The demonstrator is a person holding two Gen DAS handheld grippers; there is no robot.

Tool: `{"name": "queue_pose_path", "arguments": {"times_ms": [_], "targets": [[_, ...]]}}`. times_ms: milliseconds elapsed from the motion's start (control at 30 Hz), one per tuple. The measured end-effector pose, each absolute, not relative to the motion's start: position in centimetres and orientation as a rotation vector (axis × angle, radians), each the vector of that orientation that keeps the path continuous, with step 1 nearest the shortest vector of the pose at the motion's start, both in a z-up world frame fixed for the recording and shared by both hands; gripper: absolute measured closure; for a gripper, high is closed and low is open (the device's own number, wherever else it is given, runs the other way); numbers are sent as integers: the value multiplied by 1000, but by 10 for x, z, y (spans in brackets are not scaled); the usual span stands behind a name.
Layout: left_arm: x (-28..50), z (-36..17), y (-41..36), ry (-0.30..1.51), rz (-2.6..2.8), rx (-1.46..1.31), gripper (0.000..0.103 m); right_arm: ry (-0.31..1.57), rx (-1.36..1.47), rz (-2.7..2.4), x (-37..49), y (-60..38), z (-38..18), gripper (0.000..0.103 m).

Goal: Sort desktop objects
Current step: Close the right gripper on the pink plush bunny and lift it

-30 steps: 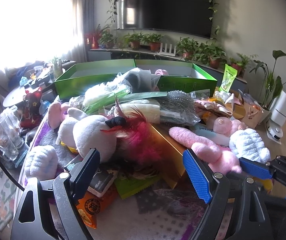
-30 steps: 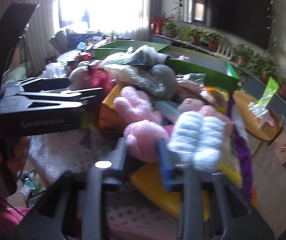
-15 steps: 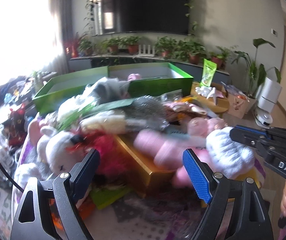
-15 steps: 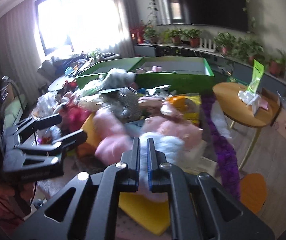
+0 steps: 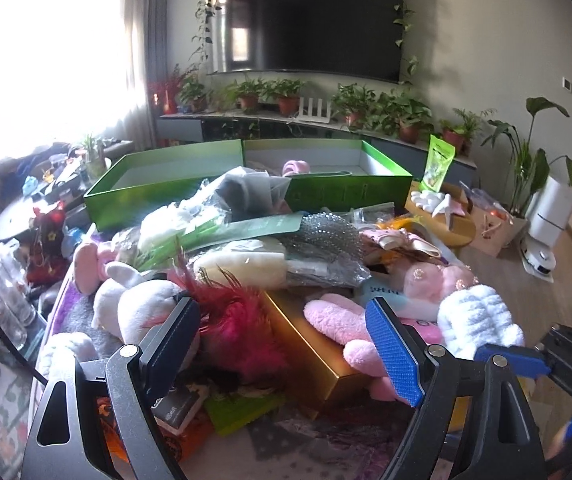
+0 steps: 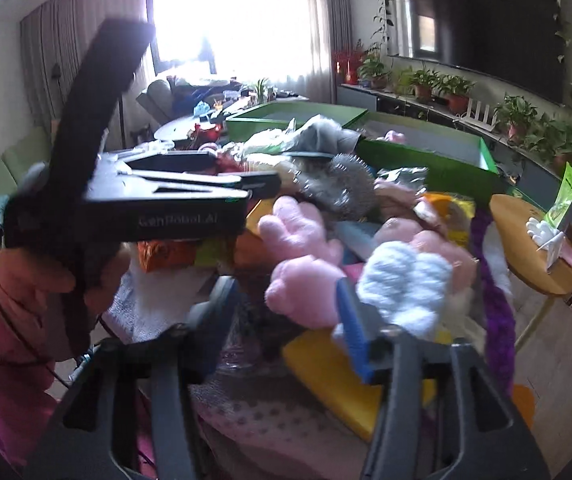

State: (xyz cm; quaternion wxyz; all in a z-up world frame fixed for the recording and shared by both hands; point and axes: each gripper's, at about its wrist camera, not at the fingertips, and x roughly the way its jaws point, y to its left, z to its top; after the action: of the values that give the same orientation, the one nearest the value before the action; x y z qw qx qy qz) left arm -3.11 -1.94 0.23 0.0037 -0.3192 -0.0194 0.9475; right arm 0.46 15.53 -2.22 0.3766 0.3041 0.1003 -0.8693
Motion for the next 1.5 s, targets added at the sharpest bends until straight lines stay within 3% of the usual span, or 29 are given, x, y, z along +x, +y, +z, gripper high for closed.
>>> {"name": "queue_pose_path", "arguments": {"times_ms": [167, 233, 300, 600, 933, 1233, 1300, 1367, 1400, 1500], "targets": [[-29, 3, -21, -74, 2965, -986, 18, 371, 775, -2268, 0, 140, -35, 41], [-28, 2, -20, -69, 2967, -991, 18, 417, 786, -2298, -4, 136, -40, 70], [-29, 0, -20, -71, 2962, -998, 18, 328, 804, -2295, -12, 143, -35, 77], [-18, 5, -17, -96, 2888, -907, 18, -130, 916, -2087, -39, 199, -6, 78], [-24, -1, 44, 81, 2675, -873, 18, -244, 993, -2101, -60, 240, -6, 77], [-31, -14, 76, 131, 2553, -914, 18, -470, 1050, -1968, -85, 247, -30, 75], [-35, -18, 77, 84, 2513, -934, 26, -482, 1051, -1957, -86, 247, -31, 75], [-40, -20, 76, 11, 2458, -952, 46, -478, 1050, -1962, -86, 246, -30, 73], [-42, -20, 76, -24, 2433, -961, 51, -472, 1049, -1971, -85, 246, -30, 73], [-39, -20, 77, -2, 2430, -956, 56, -474, 1051, -1982, -87, 243, -31, 72]]}}
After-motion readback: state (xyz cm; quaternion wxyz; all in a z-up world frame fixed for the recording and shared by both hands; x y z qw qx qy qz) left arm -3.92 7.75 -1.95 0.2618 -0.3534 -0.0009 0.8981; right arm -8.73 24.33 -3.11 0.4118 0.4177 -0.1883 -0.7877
